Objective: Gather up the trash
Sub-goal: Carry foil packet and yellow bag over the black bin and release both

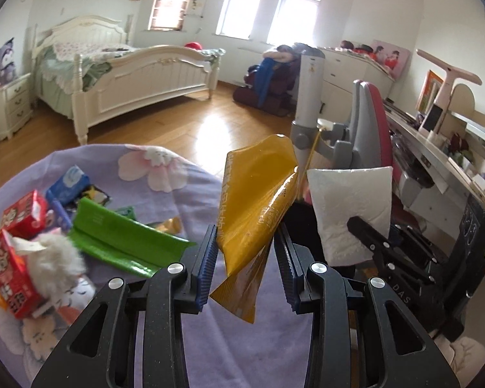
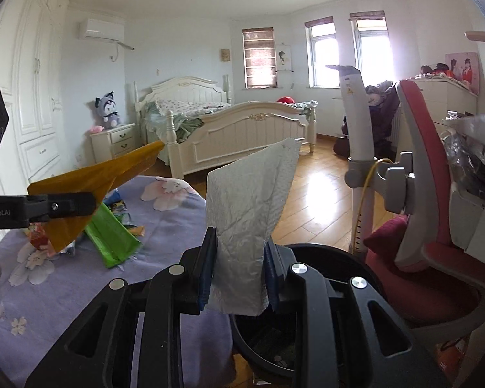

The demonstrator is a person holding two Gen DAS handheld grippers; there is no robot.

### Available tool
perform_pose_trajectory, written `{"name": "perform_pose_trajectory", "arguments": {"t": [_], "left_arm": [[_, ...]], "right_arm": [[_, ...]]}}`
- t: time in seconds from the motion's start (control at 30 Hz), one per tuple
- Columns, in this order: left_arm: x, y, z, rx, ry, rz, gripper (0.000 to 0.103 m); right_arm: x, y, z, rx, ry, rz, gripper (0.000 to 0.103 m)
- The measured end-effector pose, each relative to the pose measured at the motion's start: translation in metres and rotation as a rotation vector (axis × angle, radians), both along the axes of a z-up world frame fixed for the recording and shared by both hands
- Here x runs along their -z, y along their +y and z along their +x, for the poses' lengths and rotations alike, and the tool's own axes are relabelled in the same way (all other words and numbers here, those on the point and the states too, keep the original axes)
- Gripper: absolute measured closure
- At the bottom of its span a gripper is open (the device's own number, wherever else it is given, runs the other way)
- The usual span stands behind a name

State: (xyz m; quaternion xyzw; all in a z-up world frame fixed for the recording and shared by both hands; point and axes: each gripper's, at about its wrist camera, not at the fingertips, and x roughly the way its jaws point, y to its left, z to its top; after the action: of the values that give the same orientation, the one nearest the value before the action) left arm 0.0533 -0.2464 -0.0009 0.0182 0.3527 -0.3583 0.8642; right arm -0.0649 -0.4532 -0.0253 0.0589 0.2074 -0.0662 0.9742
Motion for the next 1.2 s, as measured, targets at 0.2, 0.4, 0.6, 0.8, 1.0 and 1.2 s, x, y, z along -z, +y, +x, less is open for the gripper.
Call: {"name": "perform_pose_trajectory", "arguments": {"t": [0.2,0.4,0.6,0.8,1.0,1.2], "left_arm": [[0.020,-0.056,0.013,0.090,0.061,0.037,0.067],[0.047,-0.099,0.018,0.158,0.125,0.079,0.067],[0.065,-0.131,0.025,0.187,0.178,0.105,0.067],[0.073,-0.154,0.031,0.197,0.201,0.128,0.066],[0.075,-0.167,0.034,0.195,0.193,0.139,0.066],[0.073,-0.182,0.035,0.202,0.161,0.181,0.051]], "right_arm": [[0.025,-0.032,-0.003,0.067,0.041,0.038,0.076],[0.048,-0.050,-0.005,0.142,0.092,0.000,0.076],[0.069,-0.066,-0.006,0.175,0.139,0.036,0.076],[0.078,-0.078,-0.005,0.207,0.145,0.069,0.075],[0.087,-0.085,-0.005,0.215,0.163,0.110,0.074],[0.086,-0.093,0.000,0.213,0.153,0.140,0.074]]}}
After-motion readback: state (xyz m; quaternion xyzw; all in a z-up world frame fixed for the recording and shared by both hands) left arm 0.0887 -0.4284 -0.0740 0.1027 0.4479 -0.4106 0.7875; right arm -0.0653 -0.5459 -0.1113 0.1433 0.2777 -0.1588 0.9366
